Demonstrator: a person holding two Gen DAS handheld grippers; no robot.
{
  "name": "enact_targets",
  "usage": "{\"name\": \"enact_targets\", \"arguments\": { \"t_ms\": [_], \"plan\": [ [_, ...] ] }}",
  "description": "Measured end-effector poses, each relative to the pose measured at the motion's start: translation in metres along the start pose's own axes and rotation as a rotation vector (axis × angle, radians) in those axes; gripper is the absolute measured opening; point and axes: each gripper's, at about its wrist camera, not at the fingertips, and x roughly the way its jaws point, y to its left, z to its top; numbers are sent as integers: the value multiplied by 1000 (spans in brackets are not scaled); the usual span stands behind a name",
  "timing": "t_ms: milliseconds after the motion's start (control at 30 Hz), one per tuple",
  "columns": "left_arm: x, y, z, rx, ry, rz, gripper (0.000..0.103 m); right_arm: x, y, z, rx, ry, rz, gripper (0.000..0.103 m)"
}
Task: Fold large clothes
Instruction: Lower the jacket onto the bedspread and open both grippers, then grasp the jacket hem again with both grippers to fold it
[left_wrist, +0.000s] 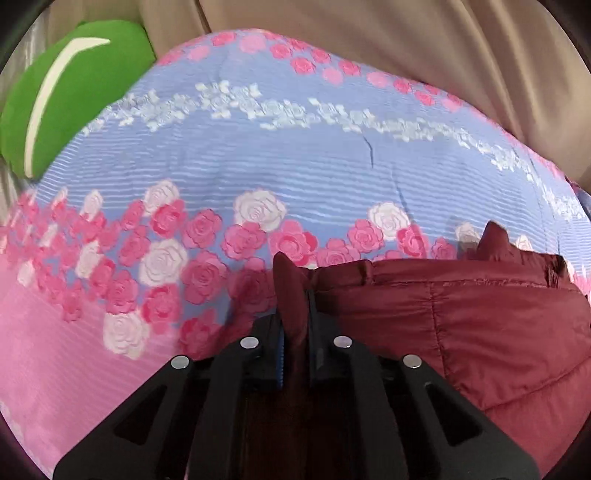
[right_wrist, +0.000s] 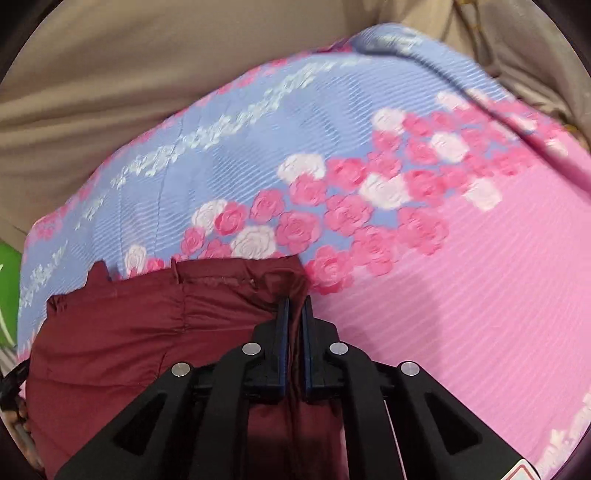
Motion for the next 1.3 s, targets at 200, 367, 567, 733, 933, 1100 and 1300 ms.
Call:
{"name": "enact_targets", "arguments": {
  "t_ms": [200, 367, 567, 733, 933, 1100, 1300],
  "plan": [
    [-111, -13, -8, 44, -210, -27, 10, -88, 58, -22, -181, -165, 95, 15],
    [-152, -98, -52, 314, -144, -282, 19, -117, 166, -96, -497, -44, 349, 15],
    [-119, -127, -113, 418, 18, -313, 19, -110, 191, -167, -665, 64, 366, 3],
    [-125, -55, -116, 282, 4, -210, 18, -106, 75, -154, -392, 64, 191, 0],
    [-115, 7, -103, 153, 15, -98, 17, -119, 8, -150, -228, 47, 15, 0],
    [-125, -19, -44, 146, -102, -138, 18, -125, 48, -94, -222, -60, 109, 4],
    [-59, -39, -9, 145, -41, -43, 21, -65, 66, -41, -228, -38, 58, 4]
  ]
}}
